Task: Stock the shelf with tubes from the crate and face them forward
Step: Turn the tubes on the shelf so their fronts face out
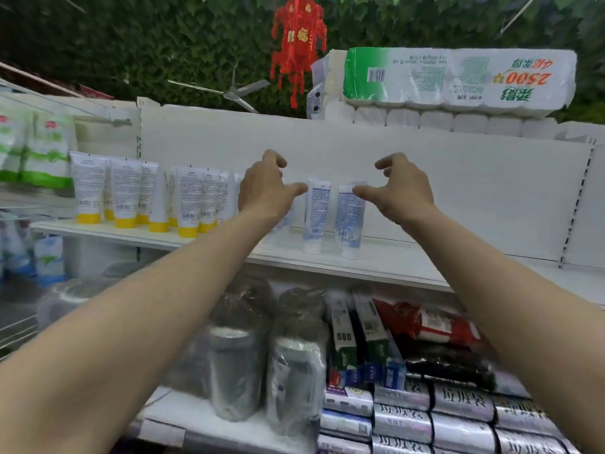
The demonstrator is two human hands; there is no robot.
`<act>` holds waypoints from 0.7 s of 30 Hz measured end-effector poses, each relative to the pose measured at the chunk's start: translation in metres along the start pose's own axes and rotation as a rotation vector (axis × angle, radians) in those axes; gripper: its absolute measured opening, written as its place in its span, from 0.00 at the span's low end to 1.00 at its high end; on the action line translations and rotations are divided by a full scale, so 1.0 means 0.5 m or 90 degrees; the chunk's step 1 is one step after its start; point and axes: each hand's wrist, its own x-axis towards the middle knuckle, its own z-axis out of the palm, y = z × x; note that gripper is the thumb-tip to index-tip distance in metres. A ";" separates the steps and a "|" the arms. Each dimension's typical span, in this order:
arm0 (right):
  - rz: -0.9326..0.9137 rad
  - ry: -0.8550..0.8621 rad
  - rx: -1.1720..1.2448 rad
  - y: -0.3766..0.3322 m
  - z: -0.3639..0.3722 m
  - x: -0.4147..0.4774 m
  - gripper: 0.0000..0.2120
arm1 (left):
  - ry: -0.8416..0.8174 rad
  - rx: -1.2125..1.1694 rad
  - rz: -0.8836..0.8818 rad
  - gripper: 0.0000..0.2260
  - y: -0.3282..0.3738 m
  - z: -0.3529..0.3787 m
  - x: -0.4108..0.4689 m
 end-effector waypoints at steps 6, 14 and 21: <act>-0.179 -0.125 0.000 -0.131 -0.005 0.029 0.28 | -0.061 0.104 0.011 0.26 -0.002 -0.130 0.057; -0.273 -0.253 -0.120 -0.292 0.091 0.046 0.28 | -0.113 0.178 0.004 0.23 -0.077 -0.272 0.092; -0.283 -0.273 -0.120 -0.436 0.147 0.027 0.28 | -0.112 0.196 0.013 0.23 -0.160 -0.422 0.113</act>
